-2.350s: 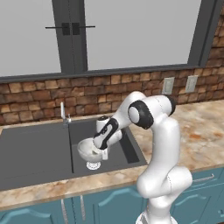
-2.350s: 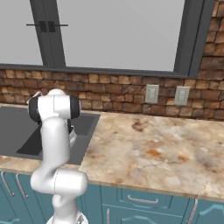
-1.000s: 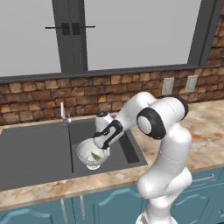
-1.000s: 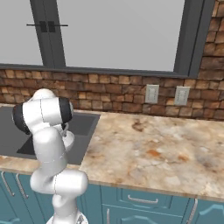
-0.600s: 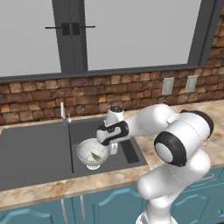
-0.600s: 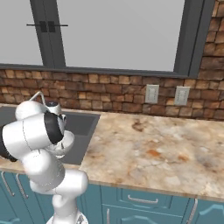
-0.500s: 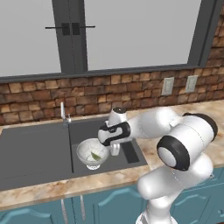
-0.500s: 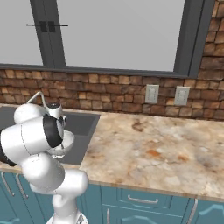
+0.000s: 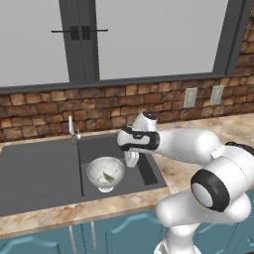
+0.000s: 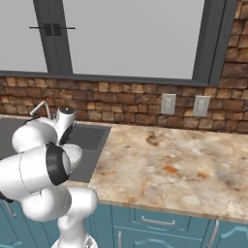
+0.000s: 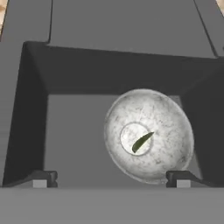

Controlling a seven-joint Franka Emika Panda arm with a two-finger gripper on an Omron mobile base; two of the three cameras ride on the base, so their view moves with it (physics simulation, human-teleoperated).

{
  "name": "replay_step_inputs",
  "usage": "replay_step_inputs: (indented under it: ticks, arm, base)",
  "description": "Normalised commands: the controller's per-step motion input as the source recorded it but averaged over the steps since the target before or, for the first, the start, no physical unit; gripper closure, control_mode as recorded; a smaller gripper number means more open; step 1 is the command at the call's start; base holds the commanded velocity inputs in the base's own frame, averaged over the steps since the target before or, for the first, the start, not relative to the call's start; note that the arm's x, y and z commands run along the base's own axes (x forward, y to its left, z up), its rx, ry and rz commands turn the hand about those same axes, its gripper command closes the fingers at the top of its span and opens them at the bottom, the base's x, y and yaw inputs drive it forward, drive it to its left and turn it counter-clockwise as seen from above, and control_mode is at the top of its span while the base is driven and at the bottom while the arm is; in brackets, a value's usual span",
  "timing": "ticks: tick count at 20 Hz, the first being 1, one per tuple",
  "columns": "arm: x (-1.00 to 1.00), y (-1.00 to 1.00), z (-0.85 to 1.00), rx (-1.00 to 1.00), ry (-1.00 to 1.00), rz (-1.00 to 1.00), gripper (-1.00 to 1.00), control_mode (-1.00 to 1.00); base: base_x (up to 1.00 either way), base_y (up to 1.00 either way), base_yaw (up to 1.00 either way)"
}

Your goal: Pick the lemon wedge from the cabinet and place it in the bowl. Then pick the bowl and place it in the sink. Then turn on the sink facuet.

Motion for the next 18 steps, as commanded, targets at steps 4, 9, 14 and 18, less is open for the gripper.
replay_step_inputs:
  ticks: [4, 9, 14, 18]
  arm:
    - [0.71, 0.26, 0.73, 0.39, 0.00, -0.01, -1.00, -1.00]
    - [0.90, 0.51, 0.02, 0.46, 0.00, 0.00, -1.00, -1.00]
    - [0.61, 0.46, -0.30, 0.45, -0.04, 0.00, -1.00, -1.00]
    - [0.42, 0.43, -0.18, 0.17, -0.20, -0.04, -1.00, -1.00]
  base:
    - [0.00, 0.00, 0.00]
    - [0.00, 0.00, 0.00]
    - [0.00, 0.00, 0.00]
    - [0.00, 0.00, 0.00]
